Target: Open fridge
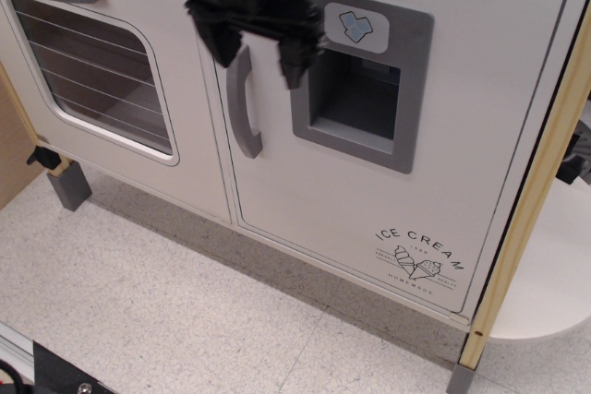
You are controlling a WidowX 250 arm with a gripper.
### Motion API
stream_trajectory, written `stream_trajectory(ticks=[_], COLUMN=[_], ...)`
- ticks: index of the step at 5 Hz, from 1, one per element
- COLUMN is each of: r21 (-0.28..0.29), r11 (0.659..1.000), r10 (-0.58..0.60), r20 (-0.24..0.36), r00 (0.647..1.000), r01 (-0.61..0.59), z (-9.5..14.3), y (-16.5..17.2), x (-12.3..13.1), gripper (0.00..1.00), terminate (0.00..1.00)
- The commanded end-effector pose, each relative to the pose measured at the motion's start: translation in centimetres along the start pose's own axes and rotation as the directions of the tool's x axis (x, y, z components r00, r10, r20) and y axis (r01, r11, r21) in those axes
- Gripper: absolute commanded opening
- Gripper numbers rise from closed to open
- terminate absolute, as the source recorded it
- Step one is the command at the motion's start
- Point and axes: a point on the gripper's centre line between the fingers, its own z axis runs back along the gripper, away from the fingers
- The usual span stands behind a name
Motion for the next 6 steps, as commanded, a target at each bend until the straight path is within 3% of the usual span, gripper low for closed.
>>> stream_trajectory(ticks=[1,3,5,6], r21=[0.096,0.148,0.103,0.067], r11=[0.995,0.989,0.992,0.993], r10=[-0.034,-0.043,-0.092,-0.109], r20=[0.072,0.117,0.181,0.204], r00=[0.997,0.992,0.979,0.973], r01=[0.027,0.026,0.074,0.097], z=[-2.1,-4.8,-6.4,-7.0], y=[3.5,4.7,4.8,4.6], x=[0.2,0.8,2.2,2.2], gripper=[1.00,1.00,1.00,0.00], terminate=[0.00,0.00,0.00,0.00])
